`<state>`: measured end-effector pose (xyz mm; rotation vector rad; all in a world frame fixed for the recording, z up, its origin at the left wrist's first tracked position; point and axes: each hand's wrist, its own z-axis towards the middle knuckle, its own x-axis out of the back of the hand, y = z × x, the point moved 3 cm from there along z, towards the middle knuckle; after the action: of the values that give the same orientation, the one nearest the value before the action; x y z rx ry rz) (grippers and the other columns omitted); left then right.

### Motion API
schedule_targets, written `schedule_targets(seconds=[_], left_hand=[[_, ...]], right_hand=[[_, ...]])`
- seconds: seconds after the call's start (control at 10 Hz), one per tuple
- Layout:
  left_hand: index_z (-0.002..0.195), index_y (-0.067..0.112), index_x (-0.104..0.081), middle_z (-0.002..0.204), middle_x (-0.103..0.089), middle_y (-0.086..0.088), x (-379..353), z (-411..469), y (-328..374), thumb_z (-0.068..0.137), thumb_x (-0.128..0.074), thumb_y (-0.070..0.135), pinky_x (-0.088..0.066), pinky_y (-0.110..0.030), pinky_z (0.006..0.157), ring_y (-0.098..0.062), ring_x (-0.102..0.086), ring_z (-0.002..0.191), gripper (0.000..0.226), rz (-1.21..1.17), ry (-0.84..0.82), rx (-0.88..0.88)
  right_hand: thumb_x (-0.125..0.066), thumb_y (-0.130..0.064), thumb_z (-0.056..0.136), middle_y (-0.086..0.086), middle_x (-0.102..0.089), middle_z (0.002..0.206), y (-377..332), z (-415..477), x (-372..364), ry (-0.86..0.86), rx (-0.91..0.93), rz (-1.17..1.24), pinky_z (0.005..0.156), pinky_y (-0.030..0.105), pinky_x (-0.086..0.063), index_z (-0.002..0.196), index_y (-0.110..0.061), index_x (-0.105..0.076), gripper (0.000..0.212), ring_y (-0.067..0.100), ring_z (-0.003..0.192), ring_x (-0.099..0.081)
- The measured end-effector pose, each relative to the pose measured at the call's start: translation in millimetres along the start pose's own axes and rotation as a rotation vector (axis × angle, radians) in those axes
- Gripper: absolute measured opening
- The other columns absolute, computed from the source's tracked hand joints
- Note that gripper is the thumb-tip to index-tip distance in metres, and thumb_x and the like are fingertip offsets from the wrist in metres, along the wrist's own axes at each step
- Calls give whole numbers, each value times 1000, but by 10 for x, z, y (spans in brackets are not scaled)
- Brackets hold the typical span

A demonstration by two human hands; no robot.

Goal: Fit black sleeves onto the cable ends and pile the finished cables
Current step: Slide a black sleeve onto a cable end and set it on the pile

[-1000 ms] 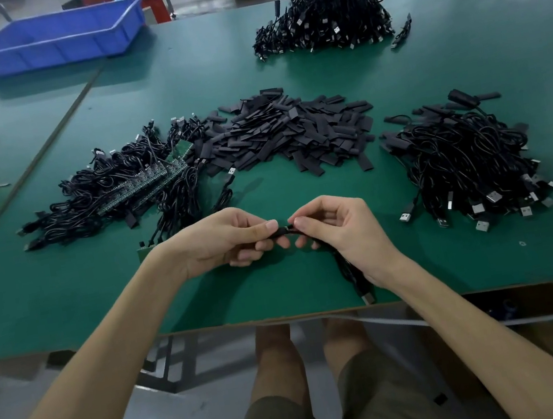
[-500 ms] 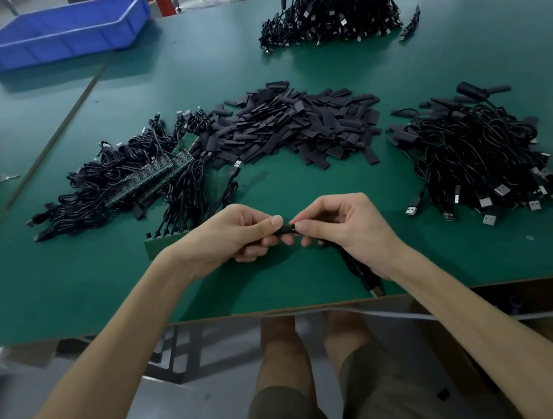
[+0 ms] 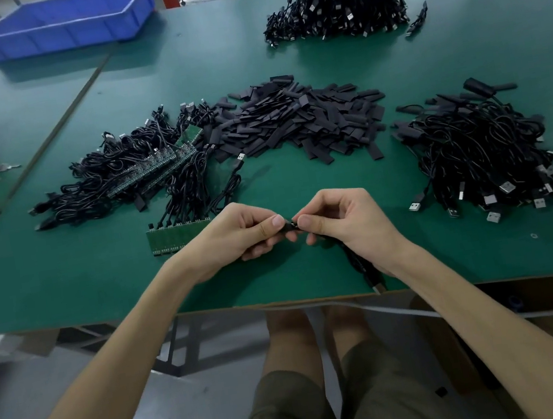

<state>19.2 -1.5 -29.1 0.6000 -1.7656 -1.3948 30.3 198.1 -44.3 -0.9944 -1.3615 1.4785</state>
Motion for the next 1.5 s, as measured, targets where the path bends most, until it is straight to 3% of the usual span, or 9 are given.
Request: schedule_targets(seconds=[0.2,0.4,0.8,1.0,1.1,1.2,1.3,1.5], left_hand=[[97,-2,-73,66,-49,-8,-25,-8,24,102,-54,29,-36,-25,45,-15,-42,52,36,57,23,-20],[92,2,-73,57,-51,6,-42,-7,29,104,-53,22,-37,-24,46,-10,-42,46,30,97,20,-37],[85,14,-71,57,-52,6,-65,15,4,103,-55,22,-37,-21,45,-10,-42,45,26,116,23,-38],[88,2,-73,58,-54,-2,-45,21,-52,101,-57,31,-39,-21,46,-15,-45,48,36,88,40,-31],[88,2,-73,63,-62,-8,-13,2,-105,103,-55,38,-40,-20,48,-19,-50,51,43,-24,68,-22],[114,6,-74,90,-72,-10,53,-39,-133,104,-51,25,-48,-20,56,-18,-64,68,31,-353,86,-72],[122,5,-72,97,-73,-11,96,-46,-178,99,-57,16,-52,-21,63,-17,-69,78,29,-467,82,-100],[116,6,-75,82,-72,-8,56,-17,-200,95,-66,22,-48,-21,54,-17,-66,63,27,-399,108,-93]], right_hand=[[-79,-24,78,7,-77,79,0,-8,-15,-30,-12,-28,65,23,-55,86,-12,-73,15,15,66,-67],[-77,-6,89,13,-78,84,27,2,-25,-45,-15,-76,67,27,-56,87,-10,-71,7,17,69,-66],[-77,-6,90,9,-78,82,37,1,-18,-49,-1,-134,69,28,-57,84,-15,-69,14,15,68,-68],[-78,-10,91,7,-77,81,51,9,-12,-15,-1,-149,68,28,-56,84,-19,-71,14,15,68,-69],[-78,-14,91,5,-75,81,61,14,19,60,-7,-87,68,25,-55,85,-20,-72,11,15,69,-70],[-78,-20,86,2,-74,80,45,-1,71,159,-8,42,68,22,-56,88,-15,-72,8,14,68,-70],[-78,-25,80,2,-75,82,29,-9,81,183,-12,99,65,20,-55,88,-13,-72,16,13,65,-69],[-78,-24,79,4,-74,82,27,-2,62,178,-13,114,66,21,-57,88,-7,-71,20,12,63,-68]])
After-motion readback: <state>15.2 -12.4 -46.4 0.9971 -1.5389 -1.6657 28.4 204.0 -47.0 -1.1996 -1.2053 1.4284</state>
